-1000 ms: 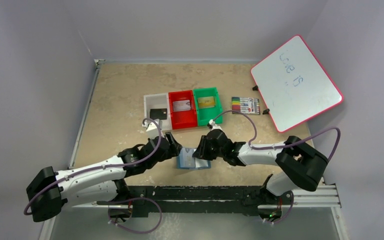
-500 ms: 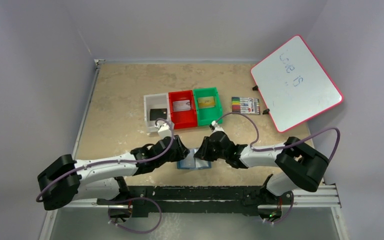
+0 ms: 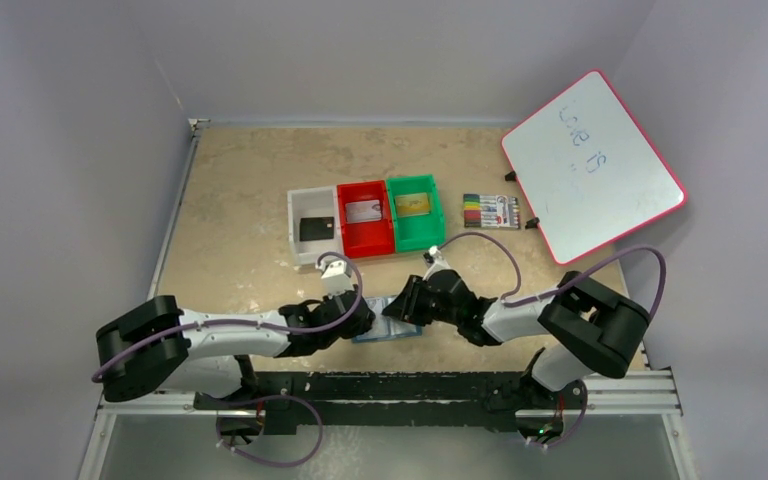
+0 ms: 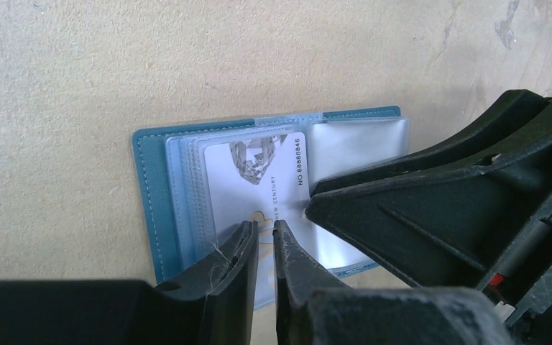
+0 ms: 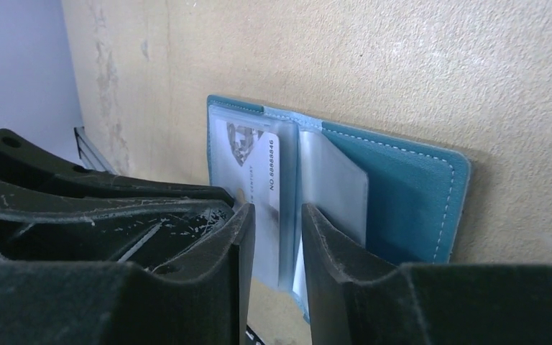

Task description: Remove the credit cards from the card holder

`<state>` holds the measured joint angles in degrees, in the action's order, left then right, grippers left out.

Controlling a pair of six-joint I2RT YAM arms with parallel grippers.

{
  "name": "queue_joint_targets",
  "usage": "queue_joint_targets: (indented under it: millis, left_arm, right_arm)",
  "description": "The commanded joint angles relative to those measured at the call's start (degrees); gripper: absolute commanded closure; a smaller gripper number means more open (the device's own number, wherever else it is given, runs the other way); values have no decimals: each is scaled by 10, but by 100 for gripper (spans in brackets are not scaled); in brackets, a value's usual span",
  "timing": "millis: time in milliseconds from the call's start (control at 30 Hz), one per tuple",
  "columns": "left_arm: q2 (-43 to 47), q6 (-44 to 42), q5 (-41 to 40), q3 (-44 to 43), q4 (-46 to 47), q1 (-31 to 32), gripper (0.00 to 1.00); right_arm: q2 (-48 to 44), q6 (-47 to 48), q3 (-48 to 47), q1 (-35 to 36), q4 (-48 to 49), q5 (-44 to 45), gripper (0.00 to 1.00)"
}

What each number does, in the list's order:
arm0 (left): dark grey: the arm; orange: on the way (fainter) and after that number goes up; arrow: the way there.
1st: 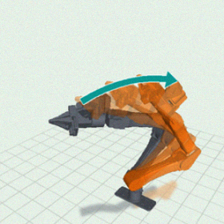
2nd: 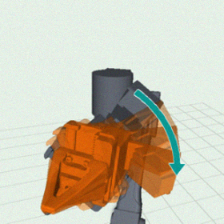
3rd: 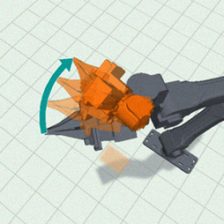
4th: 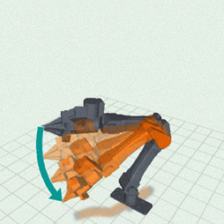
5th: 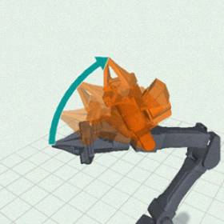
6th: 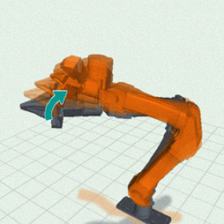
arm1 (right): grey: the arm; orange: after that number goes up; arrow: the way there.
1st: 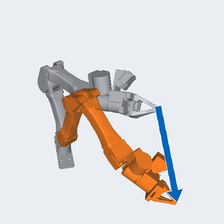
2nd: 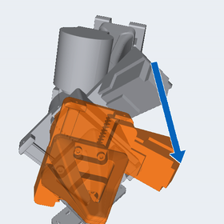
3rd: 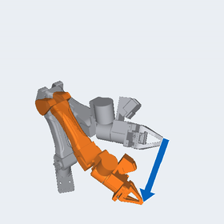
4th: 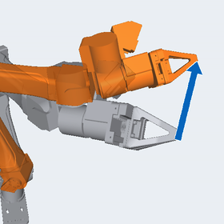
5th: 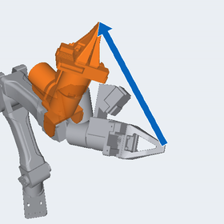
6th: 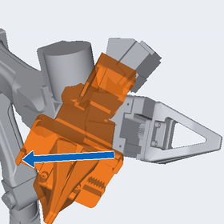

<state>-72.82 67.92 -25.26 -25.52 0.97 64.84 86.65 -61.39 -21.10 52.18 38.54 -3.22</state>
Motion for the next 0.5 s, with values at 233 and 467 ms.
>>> queue_joint_targets:
  millis: [233,467]
  left_arm:
    - [49,40,-59,36,-38,19,73]
    - [130,46,-77,69,-5,19,44]
  right_arm:
    - [-3,34,7,-10,46,-37,68]
    - [-4,16,30,-11,76,-33,66]
